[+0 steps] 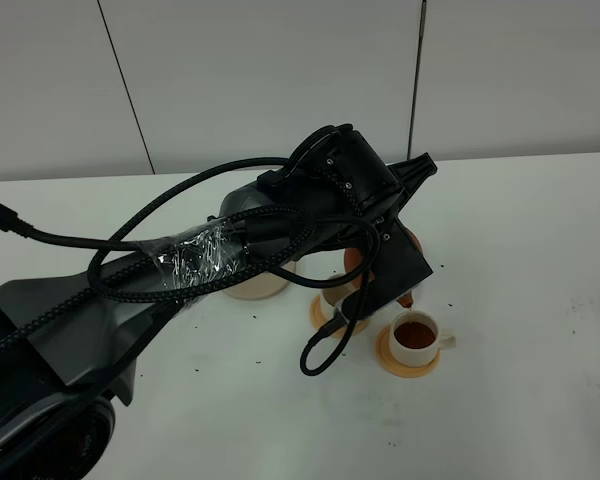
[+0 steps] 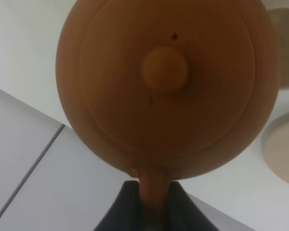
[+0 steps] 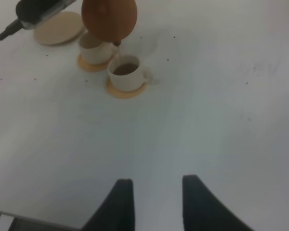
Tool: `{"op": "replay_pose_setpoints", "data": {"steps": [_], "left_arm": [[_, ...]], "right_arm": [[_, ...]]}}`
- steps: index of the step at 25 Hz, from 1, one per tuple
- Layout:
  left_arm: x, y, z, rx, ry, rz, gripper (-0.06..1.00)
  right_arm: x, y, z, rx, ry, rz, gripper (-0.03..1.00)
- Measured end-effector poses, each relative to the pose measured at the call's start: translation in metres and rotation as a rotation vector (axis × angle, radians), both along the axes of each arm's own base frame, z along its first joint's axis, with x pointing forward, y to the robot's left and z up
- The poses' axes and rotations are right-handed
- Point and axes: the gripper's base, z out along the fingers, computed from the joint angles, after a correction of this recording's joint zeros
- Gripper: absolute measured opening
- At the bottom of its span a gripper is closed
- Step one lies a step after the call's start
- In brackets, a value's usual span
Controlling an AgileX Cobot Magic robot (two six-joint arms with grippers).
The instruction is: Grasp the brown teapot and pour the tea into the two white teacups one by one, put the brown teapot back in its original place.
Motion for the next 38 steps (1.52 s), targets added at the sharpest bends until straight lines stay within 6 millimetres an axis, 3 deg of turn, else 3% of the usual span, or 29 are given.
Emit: {"op": "replay_pose_setpoints", "data": {"steps": [38], "left_arm": [[0.0003, -0.0009, 0.0003, -0.014, -0.004, 0.001, 0.17]], "right_arm": [[0.0000, 0.0000, 0.0000, 0.000, 0.000, 0.000, 0.24]]}}
